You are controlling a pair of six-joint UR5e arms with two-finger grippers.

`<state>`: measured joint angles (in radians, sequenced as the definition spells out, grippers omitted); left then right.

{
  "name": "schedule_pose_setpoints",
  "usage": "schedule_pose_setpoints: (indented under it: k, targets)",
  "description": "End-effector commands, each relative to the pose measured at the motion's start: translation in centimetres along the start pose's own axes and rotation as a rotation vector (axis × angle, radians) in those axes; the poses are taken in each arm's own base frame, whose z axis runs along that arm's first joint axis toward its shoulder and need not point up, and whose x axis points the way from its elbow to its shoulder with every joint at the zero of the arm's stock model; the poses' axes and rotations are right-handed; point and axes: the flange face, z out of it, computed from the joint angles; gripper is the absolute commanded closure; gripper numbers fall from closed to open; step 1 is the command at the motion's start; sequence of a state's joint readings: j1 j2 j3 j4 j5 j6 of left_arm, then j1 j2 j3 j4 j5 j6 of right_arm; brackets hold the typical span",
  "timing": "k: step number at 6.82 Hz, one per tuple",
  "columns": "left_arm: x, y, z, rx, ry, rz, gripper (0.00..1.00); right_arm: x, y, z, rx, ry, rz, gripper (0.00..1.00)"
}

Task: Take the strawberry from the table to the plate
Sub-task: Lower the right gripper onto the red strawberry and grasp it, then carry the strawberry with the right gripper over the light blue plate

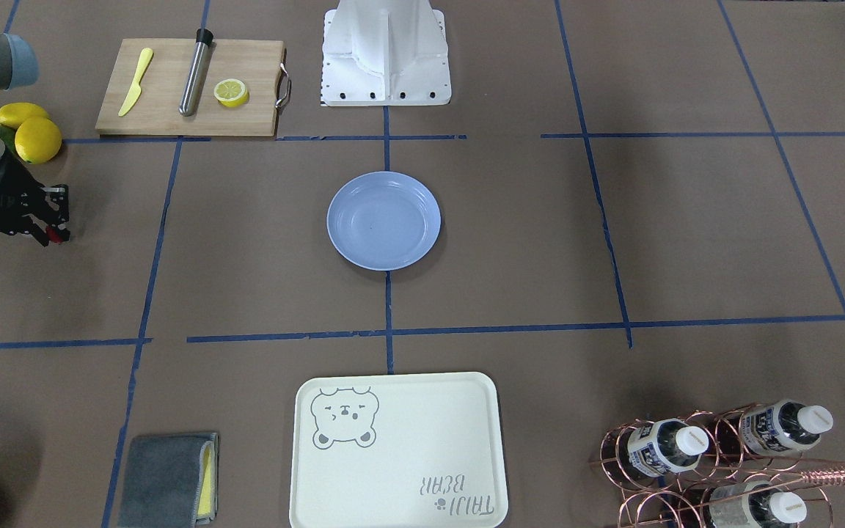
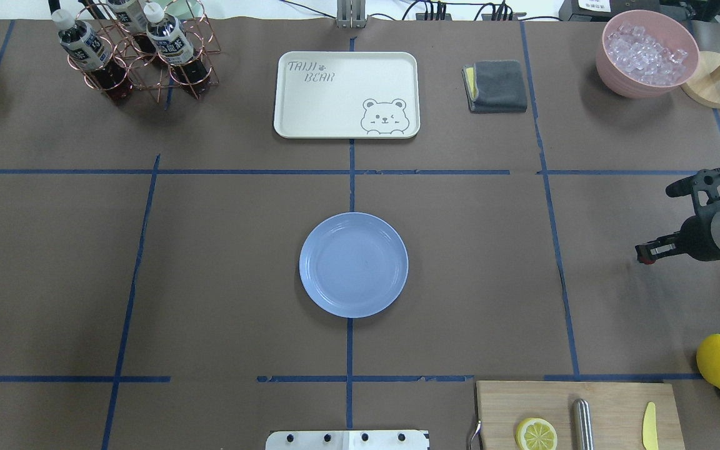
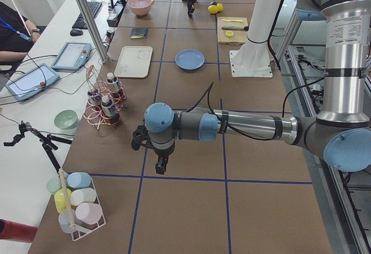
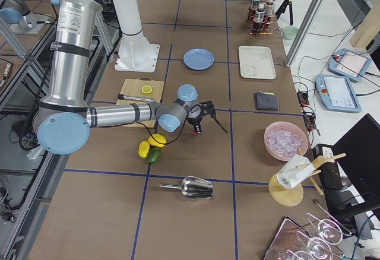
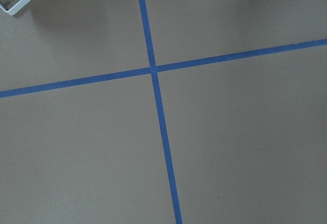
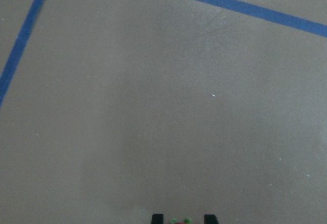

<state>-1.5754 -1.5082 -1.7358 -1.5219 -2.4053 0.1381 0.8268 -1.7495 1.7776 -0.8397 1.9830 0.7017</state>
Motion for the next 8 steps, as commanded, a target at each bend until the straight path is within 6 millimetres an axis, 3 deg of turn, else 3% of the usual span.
schedule_pose_setpoints:
  k: [1, 3, 4, 5, 6, 7, 8]
  targets:
    - [0.0, -0.2, -0.1, 0.002, 0.0, 0.002, 0.0, -7.2, -4.2, -5.5, 0.002, -0.012, 0.013, 1.0]
    - [0.2, -0.3, -0.2, 0.005, -0.001, 0.006, 0.0, -20.2, -12.2, -8.1, -0.039, -0.029, 0.149, 1.0]
    - [0.3, -0.4, -0.3, 0.007, -0.001, 0.008, 0.0, -28.2, -13.7, -8.6, -0.068, -0.035, 0.175, 1.0]
    - [0.3, -0.5, -0.3, 0.007, -0.001, 0.008, 0.0, -35.8, -15.1, -7.6, -0.048, -0.003, 0.227, 1.0]
    - [0.3, -0.6, -0.3, 0.008, -0.001, 0.009, 0.0, -42.0, -17.0, -5.2, -0.047, 0.012, 0.285, 1.0]
    - [0.3, -0.6, -0.4, 0.009, -0.001, 0.01, 0.0, -46.1, -18.0, -2.9, -0.034, 0.047, 0.317, 1.0]
    - [0.3, -0.6, -0.3, 0.007, -0.001, 0.008, 0.0, -49.4, -17.8, -0.4, -0.038, 0.086, 0.353, 1.0]
